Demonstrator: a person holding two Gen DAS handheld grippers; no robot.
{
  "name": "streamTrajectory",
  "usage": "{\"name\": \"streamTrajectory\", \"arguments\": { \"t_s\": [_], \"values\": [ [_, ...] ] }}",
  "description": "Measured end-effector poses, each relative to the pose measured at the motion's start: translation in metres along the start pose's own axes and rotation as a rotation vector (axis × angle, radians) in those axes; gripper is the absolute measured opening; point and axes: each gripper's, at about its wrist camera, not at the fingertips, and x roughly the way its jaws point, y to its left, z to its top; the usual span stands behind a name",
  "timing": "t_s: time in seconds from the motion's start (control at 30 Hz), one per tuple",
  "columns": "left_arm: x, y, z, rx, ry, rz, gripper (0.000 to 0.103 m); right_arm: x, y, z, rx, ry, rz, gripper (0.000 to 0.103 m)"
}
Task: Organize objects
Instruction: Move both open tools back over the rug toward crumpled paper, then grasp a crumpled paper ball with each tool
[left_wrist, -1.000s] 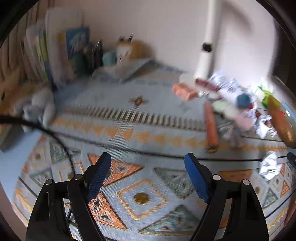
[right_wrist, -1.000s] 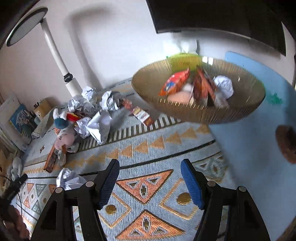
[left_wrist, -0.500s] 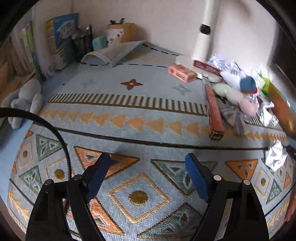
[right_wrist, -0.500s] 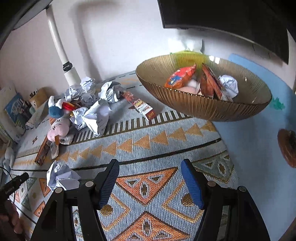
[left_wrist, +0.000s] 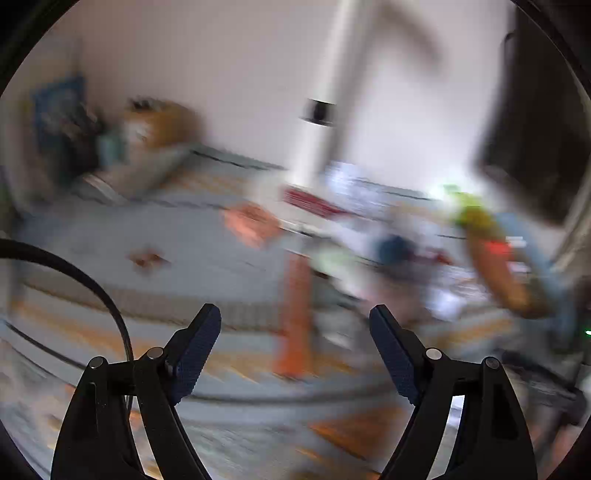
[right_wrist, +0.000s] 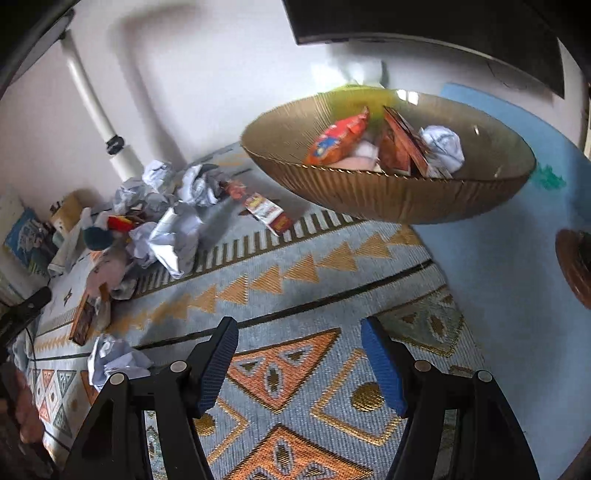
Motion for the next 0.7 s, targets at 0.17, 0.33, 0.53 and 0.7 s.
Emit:
{"name": "streamTrajectory", "arguments": {
  "t_s": [0.17, 0.33, 0.53, 0.7],
  "values": [
    [0.000, -0.045, -0.035, 0.139, 0.081, -0.266, 0.082, -0.002, 0.017, 0.001, 0.010, 0.074, -0.006, 0.068],
    [0.013, -0.081, -0.049, 0.288, 0.091, -0.233, 0.082, 0.000, 0.056, 0.023, -0.078, 0.098, 0.108, 0.068],
    [0.033, -0.105, -0.045, 0.365, 0.114, -0.242, 0.082, 0.030, 0.088, 0.059, -0.166, 0.163, 0.214, 0.068],
    [0.030, -0.097, -0.046, 0.336, 0.093, -0.268, 0.082, 0.055, 0.095, 0.068, -0.197, 0.177, 0.226, 0.068]
  ]
}}
